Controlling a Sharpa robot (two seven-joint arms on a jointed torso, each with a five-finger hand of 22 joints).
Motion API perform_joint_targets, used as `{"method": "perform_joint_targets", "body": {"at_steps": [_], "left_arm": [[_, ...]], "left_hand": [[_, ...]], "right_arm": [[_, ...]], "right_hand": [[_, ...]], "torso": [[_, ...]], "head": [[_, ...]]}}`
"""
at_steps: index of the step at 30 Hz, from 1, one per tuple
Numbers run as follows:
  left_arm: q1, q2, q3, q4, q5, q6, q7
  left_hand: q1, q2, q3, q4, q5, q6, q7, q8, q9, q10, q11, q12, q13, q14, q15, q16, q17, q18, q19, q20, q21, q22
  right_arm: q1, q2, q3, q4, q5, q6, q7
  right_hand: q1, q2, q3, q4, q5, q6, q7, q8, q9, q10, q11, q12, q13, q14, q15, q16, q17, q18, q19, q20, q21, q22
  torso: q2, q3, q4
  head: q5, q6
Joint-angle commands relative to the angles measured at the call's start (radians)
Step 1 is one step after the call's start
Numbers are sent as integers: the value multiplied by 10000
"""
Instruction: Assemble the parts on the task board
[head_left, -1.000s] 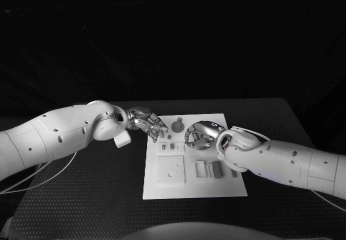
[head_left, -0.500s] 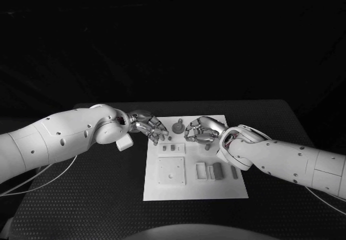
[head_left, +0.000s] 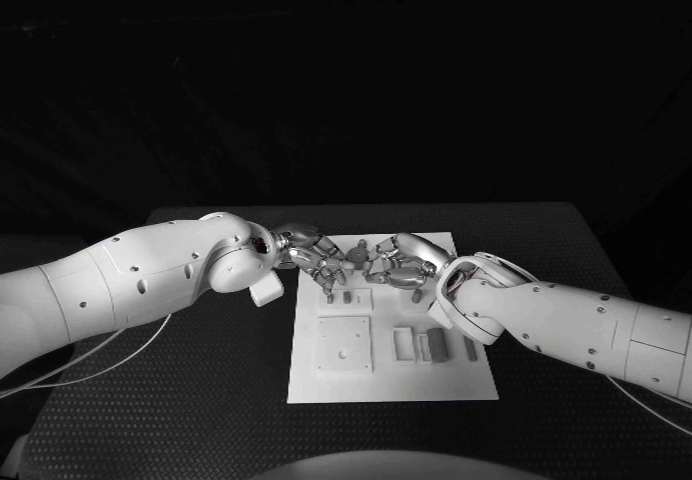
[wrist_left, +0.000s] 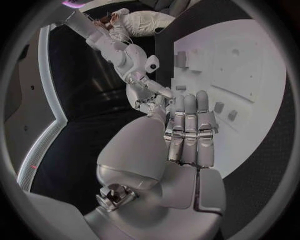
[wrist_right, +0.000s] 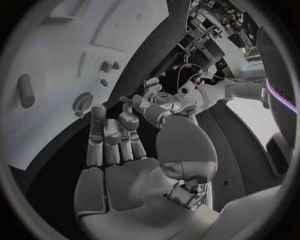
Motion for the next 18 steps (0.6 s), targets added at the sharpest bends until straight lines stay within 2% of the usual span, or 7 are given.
{"method": "perform_joint_targets", "body": {"at_steps": [1,6,10,18], "left_arm": [[10,51,4,32,275,-161,22],[10,63,-1,27,241,-85,-65],[10,62,-3,22,145,-53,-102],[10,83,-4,17,67,-44,-160]], "left_hand": [[-52,70,8,0,-1,-57,11,-36,-15,-7,39,-32,-11,-70,-9,45,-5,114,20,-26,-43,13],[-289,113,-29,31,-2,9,-6,-23,-44,16,32,-17,-8,-67,-5,66,0,112,31,-23,-31,36],[-388,104,-36,28,-2,49,-22,-11,-56,34,22,-9,-5,-56,-14,80,4,119,44,-30,-24,51],[-420,92,-30,19,-2,73,-33,-3,-63,51,13,-3,-2,-46,-22,91,7,126,55,-38,-18,61]], "right_arm": [[-6,15,14,58,89,-61,258],[-6,-28,101,129,88,-92,285],[-5,-73,196,197,88,-104,299],[-5,-93,260,290,85,-100,345]], "right_hand": [[-103,-21,27,-32,61,687,-335,-27,12,-1934,-577,20,-15,-370,-351,-53,-12,139,19,56,-57,82],[-100,-17,27,-34,61,684,-335,-29,14,-1938,-576,21,-18,-372,-351,-53,-14,139,18,57,-60,82],[-100,-17,26,-36,61,682,-334,-29,15,-1941,-576,22,-21,-374,-351,-53,-16,139,17,58,-62,83],[-99,-19,21,-39,60,680,-333,-30,19,-1947,-575,25,-27,-378,-351,-52,-18,139,17,59,-66,85]], "torso": [[-1,-1,1],[-3,4,13],[2,-11,5],[0,-4,0]], "head": [[-17,2],[-24,-9],[-34,-9],[-45,-3]]}}
